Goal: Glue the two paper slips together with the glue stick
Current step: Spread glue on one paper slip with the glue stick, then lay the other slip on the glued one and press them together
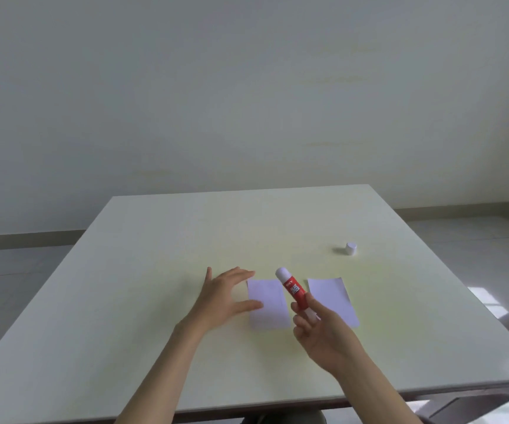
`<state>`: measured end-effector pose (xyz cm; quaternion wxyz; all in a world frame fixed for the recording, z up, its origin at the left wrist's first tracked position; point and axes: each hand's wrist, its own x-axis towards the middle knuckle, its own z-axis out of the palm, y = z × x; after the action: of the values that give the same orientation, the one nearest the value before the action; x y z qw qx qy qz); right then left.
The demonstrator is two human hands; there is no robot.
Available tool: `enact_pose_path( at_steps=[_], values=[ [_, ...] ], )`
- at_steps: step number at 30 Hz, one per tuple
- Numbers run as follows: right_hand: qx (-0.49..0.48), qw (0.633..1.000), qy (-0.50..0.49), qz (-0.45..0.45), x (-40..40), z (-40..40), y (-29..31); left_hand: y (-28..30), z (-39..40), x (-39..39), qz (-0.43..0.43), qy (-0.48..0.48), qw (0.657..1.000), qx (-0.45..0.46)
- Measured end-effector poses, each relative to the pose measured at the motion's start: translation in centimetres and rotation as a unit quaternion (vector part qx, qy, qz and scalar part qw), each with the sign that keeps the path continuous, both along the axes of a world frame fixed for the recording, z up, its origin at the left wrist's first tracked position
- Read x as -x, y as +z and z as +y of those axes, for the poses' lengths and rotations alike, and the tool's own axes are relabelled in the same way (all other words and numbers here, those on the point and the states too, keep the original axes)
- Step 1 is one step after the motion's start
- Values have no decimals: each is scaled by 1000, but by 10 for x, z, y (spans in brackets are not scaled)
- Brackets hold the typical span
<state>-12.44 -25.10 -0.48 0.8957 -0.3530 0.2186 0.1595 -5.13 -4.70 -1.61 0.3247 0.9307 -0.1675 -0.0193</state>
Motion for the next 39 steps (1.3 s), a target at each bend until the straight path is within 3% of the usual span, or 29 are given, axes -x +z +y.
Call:
enact_pose_path(
  at_steps=[2,5,8,10,13,15,18,20,22,26,36,39],
  values=[
    [-48,999,-6,3,2,11,-4,1,-17,16,5,47,987,153],
    [-86,996,0,-8,3,28,-9,0,-49,43,77,108,936,325],
    [-80,997,14,-19,4,40,-14,-4,-65,51,99,185,890,404],
    [-24,999,23,-38,4,38,-15,-3,-65,50,99,189,882,420],
    [217,969,26,-114,0,28,-13,6,-54,42,57,162,905,389],
    [402,899,-18,-175,-9,18,-10,17,-41,29,18,174,921,348],
    [599,756,-97,-247,-31,-11,-6,28,-13,2,-56,235,923,300],
    [681,690,-102,-223,-48,-38,-9,31,5,-13,-80,264,926,257],
    [735,654,-76,-161,-60,-65,-20,29,19,-25,-84,284,929,223],
    [762,639,-53,-95,-66,-89,-37,16,29,-35,-76,296,932,194],
    [796,598,-38,-91,-67,-83,-41,-4,32,-40,-59,302,932,192],
    [792,601,-48,-91,-69,-81,-40,-7,35,-41,-48,298,934,193]
  ],
)
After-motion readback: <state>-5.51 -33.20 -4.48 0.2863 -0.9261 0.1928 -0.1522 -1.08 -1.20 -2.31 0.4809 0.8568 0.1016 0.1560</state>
